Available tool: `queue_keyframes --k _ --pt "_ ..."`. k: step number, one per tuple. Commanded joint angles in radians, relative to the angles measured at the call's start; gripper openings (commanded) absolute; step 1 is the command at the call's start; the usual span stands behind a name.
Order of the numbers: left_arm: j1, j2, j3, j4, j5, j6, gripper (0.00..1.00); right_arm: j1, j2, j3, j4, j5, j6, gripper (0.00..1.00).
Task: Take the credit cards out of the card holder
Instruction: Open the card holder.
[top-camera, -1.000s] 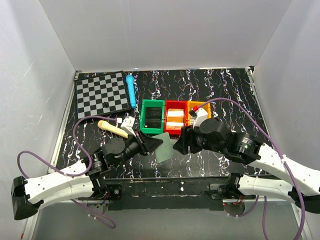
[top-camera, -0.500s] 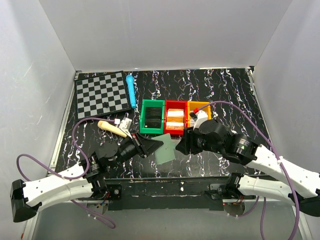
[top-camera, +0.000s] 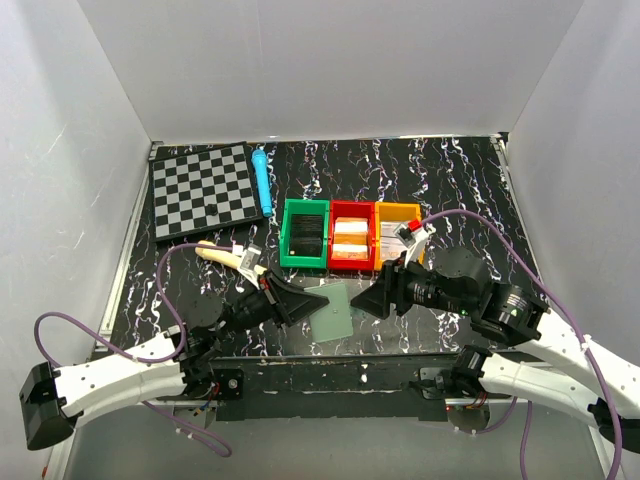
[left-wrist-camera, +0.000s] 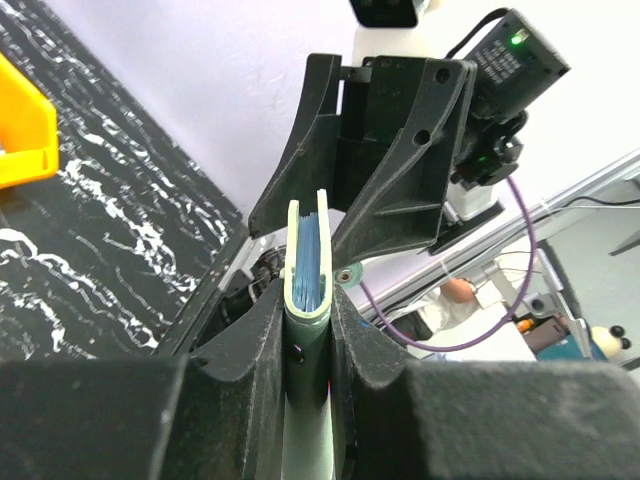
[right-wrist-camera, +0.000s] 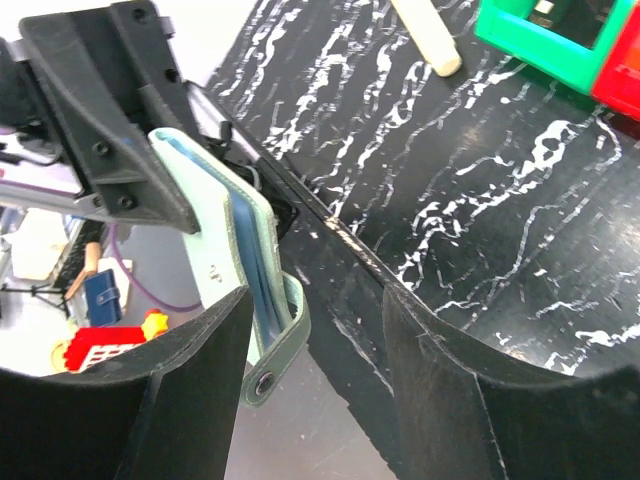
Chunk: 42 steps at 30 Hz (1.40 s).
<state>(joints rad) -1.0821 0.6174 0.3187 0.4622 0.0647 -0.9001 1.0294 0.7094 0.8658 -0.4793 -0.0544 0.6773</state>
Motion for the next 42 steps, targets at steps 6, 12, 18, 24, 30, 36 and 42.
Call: queue_keyframes --k 6,12,18,24,30,36,42 --pt "0.057 0.045 -0.032 0.312 0.125 -0.088 0.00 -0.005 0.001 -0.014 0.107 -0.133 0.019 0.63" --pt "0.063 0.085 -0.033 0.381 0.165 -0.112 0.00 -0.006 -0.022 -0.051 0.137 -0.128 0.033 0.62" --pt "0.073 0.079 -0.049 0.385 0.170 -0.122 0.00 -0.028 -0.073 -0.082 0.169 -0.131 0.048 0.64" --pt "0.077 0.074 -0.067 0.389 0.164 -0.129 0.00 -0.052 -0.091 -0.111 0.199 -0.157 0.071 0.66" --pt "0.077 0.093 -0.069 0.403 0.172 -0.138 0.00 -0.054 -0.097 -0.120 0.220 -0.170 0.079 0.67" --pt "0.077 0.130 -0.052 0.420 0.188 -0.141 0.00 -0.054 -0.079 -0.136 0.300 -0.245 0.094 0.67" --pt "0.077 0.162 -0.049 0.447 0.191 -0.148 0.00 -0.054 -0.077 -0.148 0.370 -0.308 0.108 0.67"
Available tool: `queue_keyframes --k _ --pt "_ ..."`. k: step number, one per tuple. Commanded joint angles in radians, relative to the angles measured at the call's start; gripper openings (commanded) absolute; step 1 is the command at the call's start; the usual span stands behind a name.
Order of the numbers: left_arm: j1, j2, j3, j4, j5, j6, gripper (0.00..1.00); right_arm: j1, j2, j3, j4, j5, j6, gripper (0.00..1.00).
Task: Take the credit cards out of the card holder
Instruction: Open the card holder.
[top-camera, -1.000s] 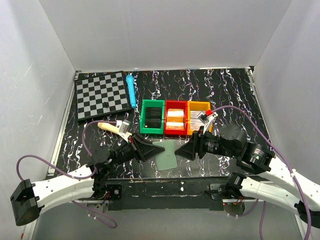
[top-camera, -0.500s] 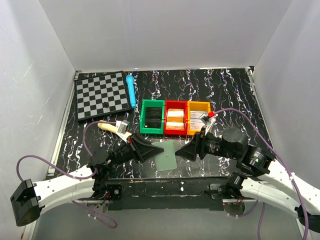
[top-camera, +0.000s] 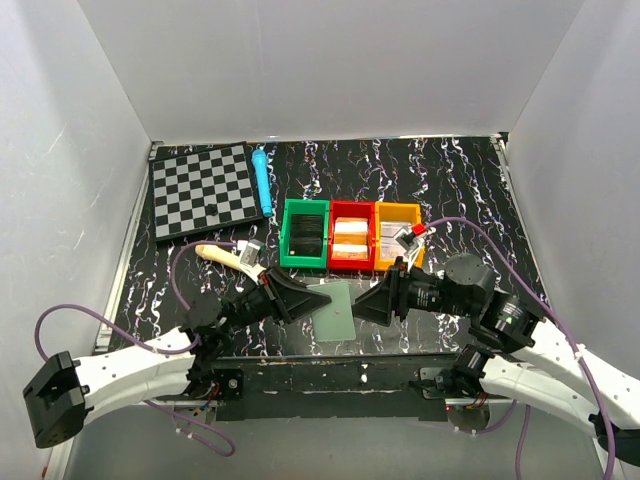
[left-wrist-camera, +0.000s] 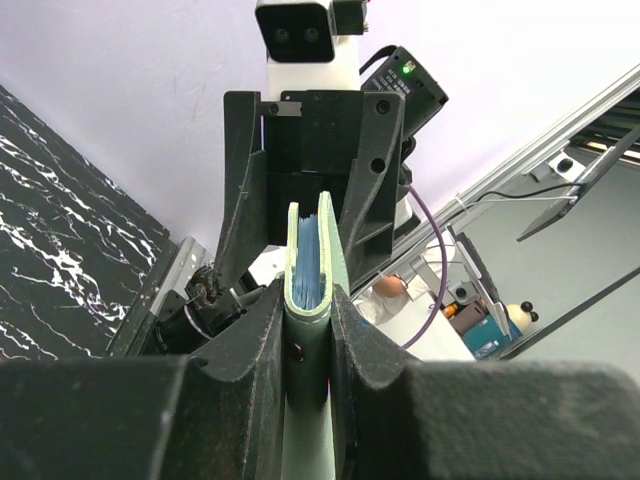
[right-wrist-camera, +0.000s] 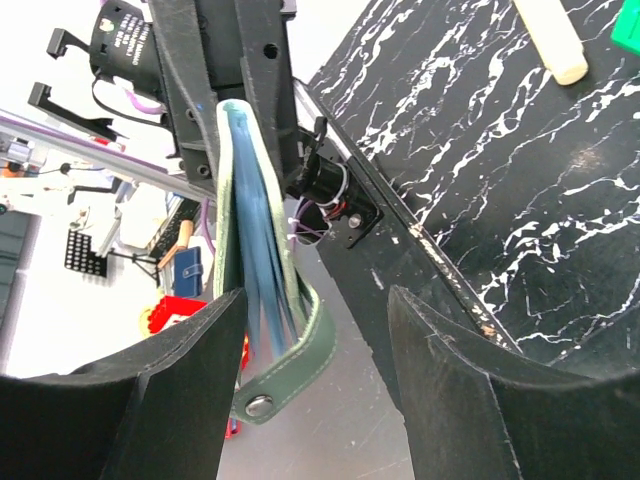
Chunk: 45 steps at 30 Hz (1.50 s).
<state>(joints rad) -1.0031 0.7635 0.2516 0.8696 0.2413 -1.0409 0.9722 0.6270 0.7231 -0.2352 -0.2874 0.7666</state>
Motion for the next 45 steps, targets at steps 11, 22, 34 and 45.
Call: queue_keyframes --k 11,22,34,45 --pt "-0.002 0.053 0.028 0.094 0.029 -0.021 0.00 0.002 0.050 -0.014 0.151 -0.119 0.033 0.56" --pt "0.006 0.011 0.006 0.086 0.019 -0.027 0.00 -0.027 -0.030 -0.017 0.079 -0.084 0.013 0.67" --pt "0.008 0.007 0.003 0.100 0.026 -0.034 0.00 -0.049 -0.032 -0.025 0.079 -0.091 0.016 0.56" --pt "0.008 0.016 0.002 0.117 0.035 -0.044 0.00 -0.084 -0.050 -0.044 0.097 -0.114 0.036 0.56"
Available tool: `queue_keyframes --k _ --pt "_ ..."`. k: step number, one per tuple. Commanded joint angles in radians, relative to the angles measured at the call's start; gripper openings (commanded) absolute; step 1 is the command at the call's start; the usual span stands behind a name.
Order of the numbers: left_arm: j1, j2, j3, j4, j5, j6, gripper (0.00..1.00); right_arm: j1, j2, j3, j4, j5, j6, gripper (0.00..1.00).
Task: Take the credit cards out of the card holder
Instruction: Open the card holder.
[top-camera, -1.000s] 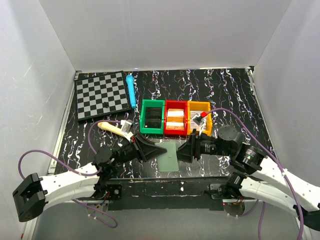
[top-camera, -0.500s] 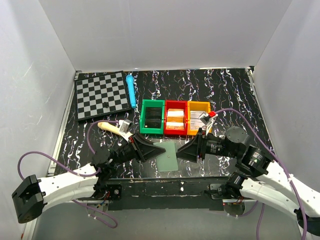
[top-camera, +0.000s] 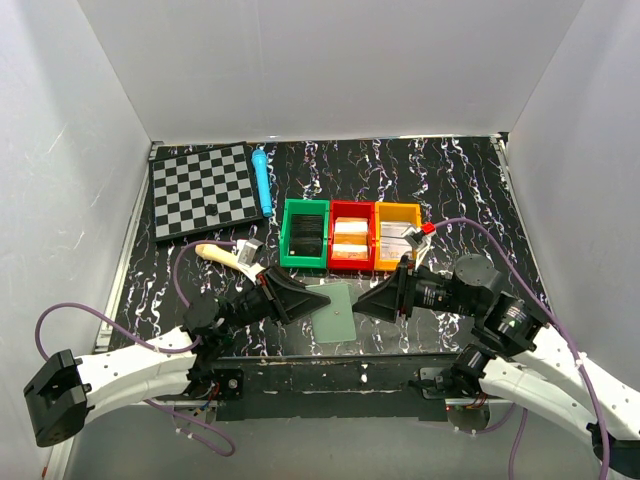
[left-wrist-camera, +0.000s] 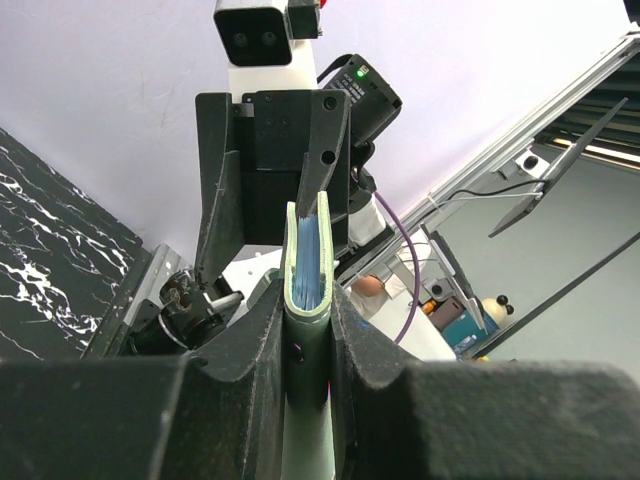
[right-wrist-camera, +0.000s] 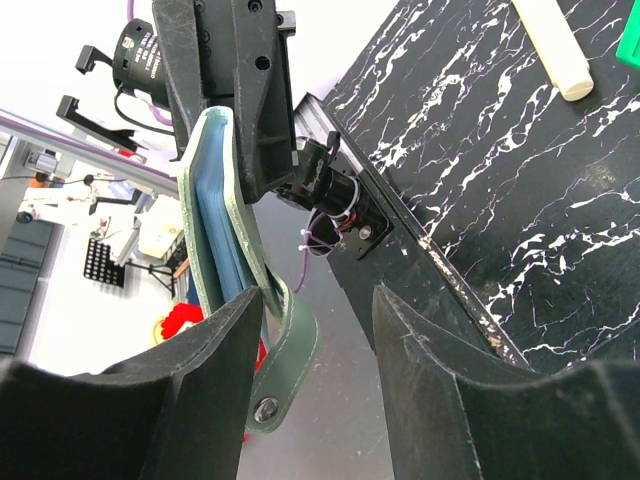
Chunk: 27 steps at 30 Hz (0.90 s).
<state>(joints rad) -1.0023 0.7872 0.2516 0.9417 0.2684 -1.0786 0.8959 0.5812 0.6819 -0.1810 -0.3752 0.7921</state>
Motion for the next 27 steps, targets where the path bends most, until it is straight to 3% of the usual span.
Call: queue_keyframes --k 1,14,20,24,27 --pt "0.007 -0.005 0.000 0.046 0.009 -0.007 0.00 -0.008 0.000 -0.002 0.049 -0.036 0.010 0.56" --pt "0.007 0.124 0.057 0.127 0.048 -0.023 0.00 -0.008 0.080 0.004 0.106 -0.140 0.030 0.54" --pt "0.007 0.159 0.068 0.149 0.058 -0.030 0.00 -0.008 0.068 -0.005 0.120 -0.137 0.036 0.36" --pt "0.007 0.135 0.063 0.106 0.040 -0.023 0.34 -0.006 0.045 0.018 0.066 -0.117 0.010 0.24" --pt "0.007 0.103 0.066 0.033 0.022 -0.006 0.49 -0.008 0.040 0.033 0.035 -0.119 -0.004 0.12"
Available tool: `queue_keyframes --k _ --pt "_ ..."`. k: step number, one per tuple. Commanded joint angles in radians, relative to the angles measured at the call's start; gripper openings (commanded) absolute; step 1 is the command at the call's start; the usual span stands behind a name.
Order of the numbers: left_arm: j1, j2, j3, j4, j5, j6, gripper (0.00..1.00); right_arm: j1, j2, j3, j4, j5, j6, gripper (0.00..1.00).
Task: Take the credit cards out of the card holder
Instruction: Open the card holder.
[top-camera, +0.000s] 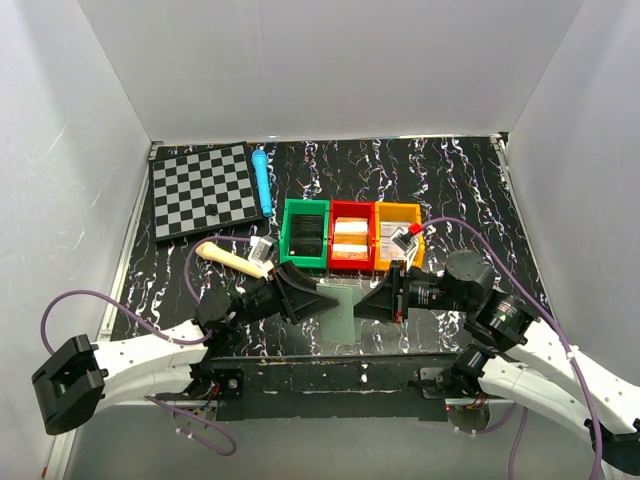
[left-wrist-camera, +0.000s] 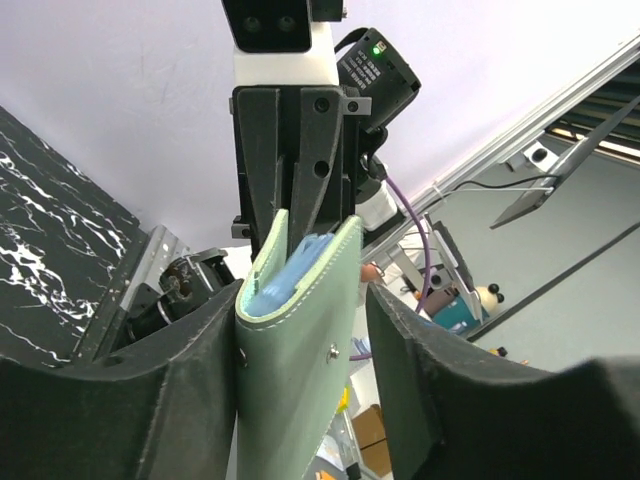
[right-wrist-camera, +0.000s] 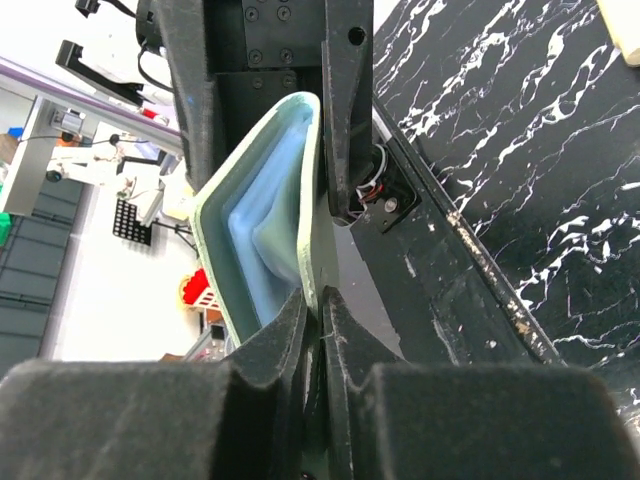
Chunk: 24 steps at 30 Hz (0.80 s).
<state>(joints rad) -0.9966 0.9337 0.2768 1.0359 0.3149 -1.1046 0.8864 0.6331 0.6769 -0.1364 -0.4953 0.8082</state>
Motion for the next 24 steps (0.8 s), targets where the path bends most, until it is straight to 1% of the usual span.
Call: queue_keyframes --k 1,2,5,7,12,16,21,24 --pt "0.001 -0.055 0.042 -0.083 -0.034 0.026 0.52 0.002 -0.010 0.041 -0.012 0.000 -0.021 0.06" --pt "0.003 -0.061 0.042 -0.102 -0.039 0.031 0.55 0.002 -0.009 0.047 -0.018 0.000 -0.023 0.01" --pt "0.001 -0.076 0.045 -0.148 -0.060 0.038 0.62 0.002 0.003 0.072 -0.057 0.009 -0.033 0.01" --pt "0.001 -0.084 0.050 -0.192 -0.079 0.043 0.66 0.002 0.016 0.108 -0.141 0.035 -0.059 0.01" --pt "0.001 -0.079 0.076 -0.298 -0.106 0.049 0.70 0.002 0.074 0.249 -0.386 0.152 -0.152 0.01" --pt "0.001 -0.039 0.096 -0.306 -0.096 0.043 0.72 0.003 0.100 0.288 -0.437 0.184 -0.162 0.01" --pt "0.000 -0.036 0.076 -0.281 -0.111 0.020 0.73 0.003 0.137 0.342 -0.560 0.310 -0.155 0.01" --pt "0.001 -0.039 0.076 -0.287 -0.114 0.015 0.74 0.005 0.146 0.358 -0.606 0.362 -0.144 0.01"
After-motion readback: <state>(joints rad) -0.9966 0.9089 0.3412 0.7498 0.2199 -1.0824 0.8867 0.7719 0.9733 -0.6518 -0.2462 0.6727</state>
